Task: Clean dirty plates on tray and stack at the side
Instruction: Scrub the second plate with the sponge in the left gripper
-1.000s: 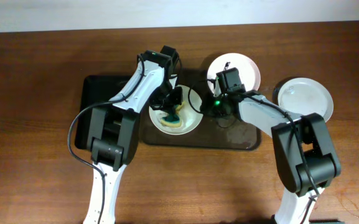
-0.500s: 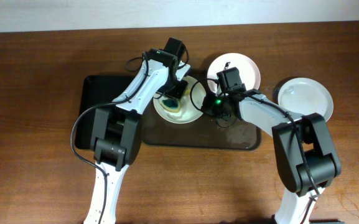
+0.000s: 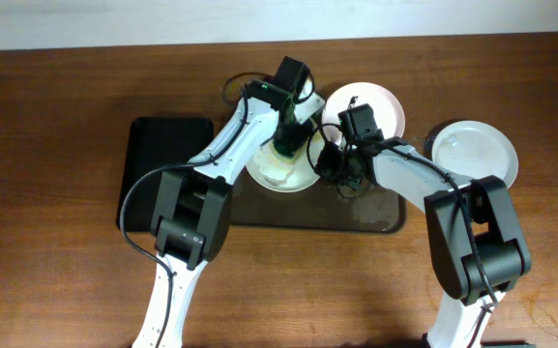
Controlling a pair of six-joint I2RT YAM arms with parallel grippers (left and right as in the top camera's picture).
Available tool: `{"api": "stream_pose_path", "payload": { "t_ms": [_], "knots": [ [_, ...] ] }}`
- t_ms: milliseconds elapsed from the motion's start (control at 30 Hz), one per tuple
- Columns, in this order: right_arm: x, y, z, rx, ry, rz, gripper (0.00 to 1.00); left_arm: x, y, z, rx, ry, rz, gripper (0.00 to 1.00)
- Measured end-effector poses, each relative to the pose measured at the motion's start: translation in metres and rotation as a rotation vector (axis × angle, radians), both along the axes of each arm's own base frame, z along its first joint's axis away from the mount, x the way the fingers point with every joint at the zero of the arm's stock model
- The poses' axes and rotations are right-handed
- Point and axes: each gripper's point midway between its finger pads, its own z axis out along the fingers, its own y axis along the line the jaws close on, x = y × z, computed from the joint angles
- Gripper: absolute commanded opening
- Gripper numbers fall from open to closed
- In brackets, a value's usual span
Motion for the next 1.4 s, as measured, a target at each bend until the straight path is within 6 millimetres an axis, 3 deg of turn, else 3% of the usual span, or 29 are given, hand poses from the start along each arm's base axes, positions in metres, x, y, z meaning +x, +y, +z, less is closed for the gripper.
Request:
{"api": "stream_pose_path", "payload": {
  "t_ms": [67,233,300,400,567,600,667,733,867,1067,1200,1267,1333,1400],
  "knots": [
    [0.0,0.0,0.0,-0.002,-0.001,-0.001,0.04,0.033,0.002,0.011,0.01,-0.14,0.113,0.0],
    [0.0,0.0,0.0,-0.004,-0.005,0.007,0.04,0.05,0.04,0.016,0.127,-0.239,0.421,0.0],
    [0.0,0.0,0.0,-0.006,-0.011,0.021,0.04,0.036,0.063,0.001,0.201,-0.185,0.494,0.0],
    [-0.002,0.003,0.0,-0.008,-0.014,0.043,0.04,0.009,0.079,-0.004,0.261,-0.068,0.496,0.0],
    [-0.006,0.002,-0.001,-0.015,-0.008,0.061,0.04,-0.029,0.06,-0.006,0.083,0.183,0.07,0.0],
    [-0.006,0.003,-0.001,-0.01,-0.006,0.06,0.04,-0.048,0.046,-0.011,0.034,0.248,-0.024,0.0],
    [-0.006,0.003,-0.001,-0.011,-0.004,0.057,0.04,-0.065,0.026,-0.015,0.0,0.278,-0.142,0.0],
    [-0.006,0.003,-0.001,-0.011,-0.004,0.054,0.04,-0.058,0.024,-0.012,-0.022,0.266,-0.124,0.0],
    [-0.005,0.003,-0.001,-0.013,-0.007,0.047,0.04,-0.021,0.033,-0.003,-0.001,0.174,0.078,0.0],
    [-0.004,0.003,-0.001,-0.012,-0.009,0.048,0.04,-0.009,0.048,-0.022,0.068,0.174,0.263,0.0],
    [-0.004,0.01,-0.001,0.009,-0.017,0.07,0.04,-0.023,0.071,-0.024,0.221,0.188,0.528,0.0],
    [-0.006,0.014,0.0,0.016,-0.015,0.082,0.04,-0.032,0.078,-0.024,0.259,0.21,0.572,0.0],
    [-0.009,0.014,-0.001,0.018,-0.008,0.089,0.04,-0.044,0.078,-0.024,0.243,0.294,0.47,0.0],
    [-0.01,0.012,-0.002,0.012,-0.005,0.097,0.04,-0.066,0.07,-0.023,0.139,0.447,0.246,0.0]
  ]
}}
